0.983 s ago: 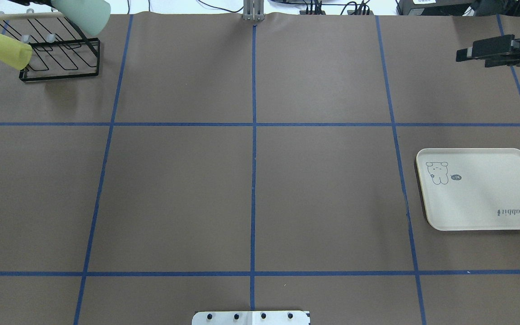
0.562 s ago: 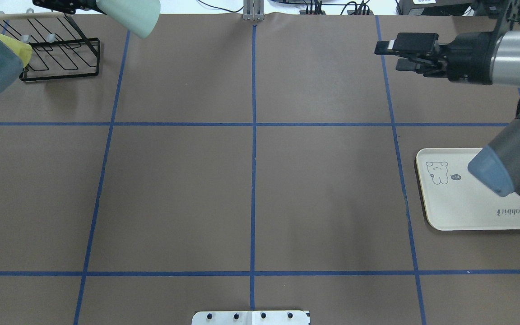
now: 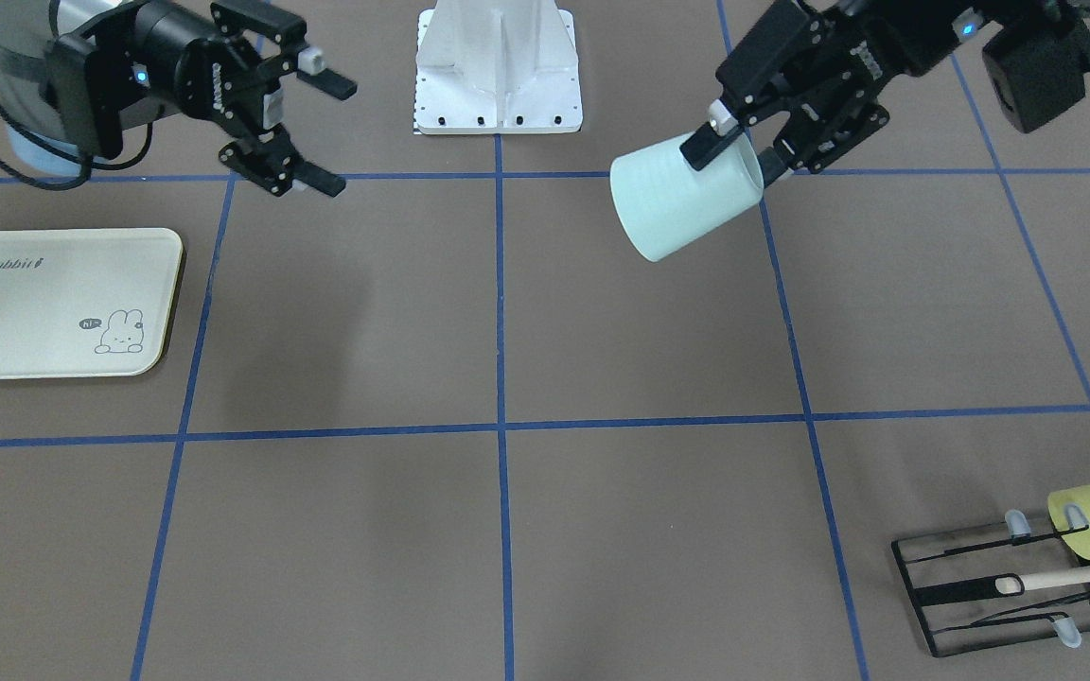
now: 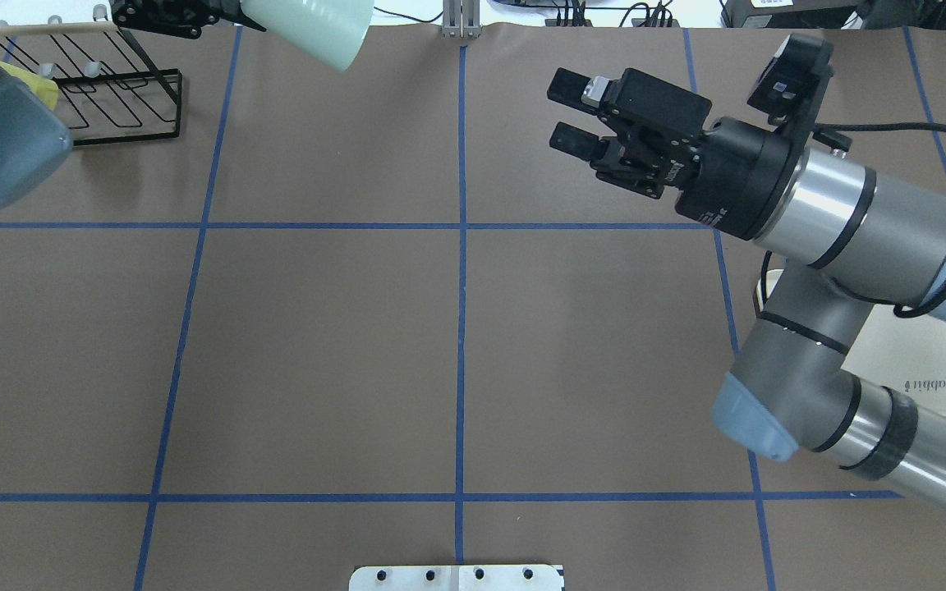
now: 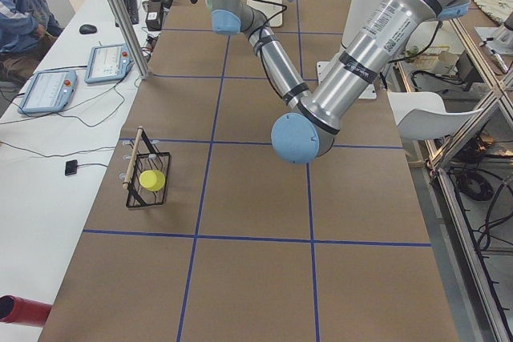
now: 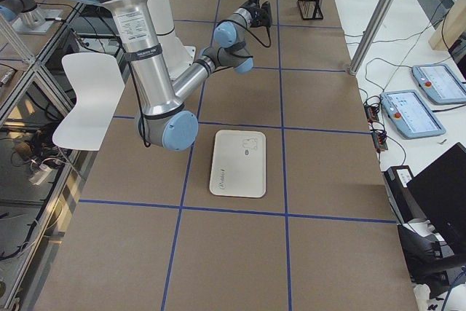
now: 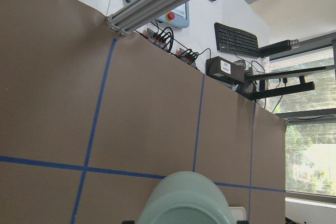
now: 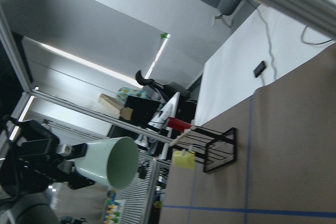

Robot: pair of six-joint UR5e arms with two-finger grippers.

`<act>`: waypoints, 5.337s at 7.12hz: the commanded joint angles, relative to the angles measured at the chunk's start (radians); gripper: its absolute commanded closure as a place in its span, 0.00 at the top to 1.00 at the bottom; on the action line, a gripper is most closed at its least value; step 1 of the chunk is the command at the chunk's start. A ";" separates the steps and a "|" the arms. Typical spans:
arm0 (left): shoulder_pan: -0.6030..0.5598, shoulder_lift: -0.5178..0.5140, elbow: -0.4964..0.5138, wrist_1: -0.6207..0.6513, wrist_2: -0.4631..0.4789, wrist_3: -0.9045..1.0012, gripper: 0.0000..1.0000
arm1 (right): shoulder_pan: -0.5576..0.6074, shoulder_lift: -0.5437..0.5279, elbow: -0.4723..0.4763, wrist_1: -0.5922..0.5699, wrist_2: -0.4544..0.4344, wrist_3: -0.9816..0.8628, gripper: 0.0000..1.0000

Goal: Left arm grabs green cup and hands to right arm on tray

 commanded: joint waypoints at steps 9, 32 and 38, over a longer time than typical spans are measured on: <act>0.096 -0.015 -0.159 -0.035 -0.158 -0.171 0.00 | -0.140 0.102 0.011 0.148 -0.148 0.044 0.99; 0.116 -0.079 -0.149 -0.034 -0.148 -0.202 1.00 | -0.174 0.108 0.043 0.135 -0.150 0.044 0.00; 0.112 -0.093 -0.111 -0.035 -0.106 -0.168 1.00 | -0.165 0.088 0.098 0.142 -0.148 0.055 0.00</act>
